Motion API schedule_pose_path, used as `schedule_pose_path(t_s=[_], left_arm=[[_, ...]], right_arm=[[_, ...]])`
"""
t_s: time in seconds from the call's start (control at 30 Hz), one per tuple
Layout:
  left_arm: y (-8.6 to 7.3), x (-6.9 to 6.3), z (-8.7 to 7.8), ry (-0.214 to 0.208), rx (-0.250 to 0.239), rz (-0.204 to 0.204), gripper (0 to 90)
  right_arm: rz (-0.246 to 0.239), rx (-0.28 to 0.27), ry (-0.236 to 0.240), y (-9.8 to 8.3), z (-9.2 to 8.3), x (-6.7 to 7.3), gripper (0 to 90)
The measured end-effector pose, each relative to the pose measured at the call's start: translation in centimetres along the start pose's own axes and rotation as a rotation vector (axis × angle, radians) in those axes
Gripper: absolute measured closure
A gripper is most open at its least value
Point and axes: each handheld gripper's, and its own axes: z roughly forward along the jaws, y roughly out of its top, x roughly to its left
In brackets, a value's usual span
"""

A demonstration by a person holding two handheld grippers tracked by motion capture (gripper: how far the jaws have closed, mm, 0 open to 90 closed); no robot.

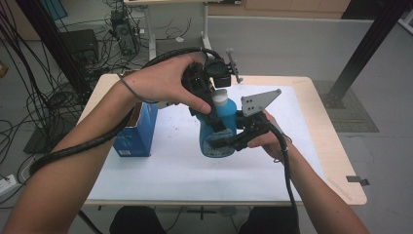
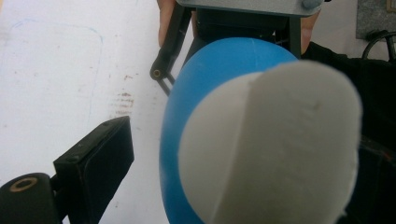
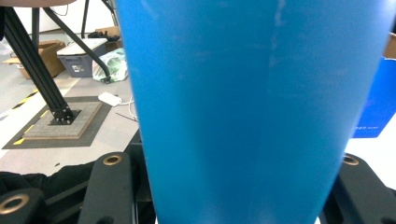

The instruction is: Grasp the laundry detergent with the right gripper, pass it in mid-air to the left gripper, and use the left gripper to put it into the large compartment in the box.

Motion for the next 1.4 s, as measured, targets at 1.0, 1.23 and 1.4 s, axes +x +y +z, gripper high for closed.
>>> schedule_pose_path(t_s=[1.0,1.23,1.4], left_arm=[[0.14,0.07,-0.08,-0.005,-0.001,0.003,8.3],[0.19,0.12,0.00,-0.008,0.001,0.003,8.3],[0.28,0.05,0.08,-0.010,0.007,0.005,8.6]], right_arm=[[0.003,-0.002,0.004,0.10,0.20,-0.04,42.5],[-0.003,-0.002,0.003,0.19,0.10,0.01,42.5],[0.000,0.003,0.005,0.17,0.15,0.05,42.5]])
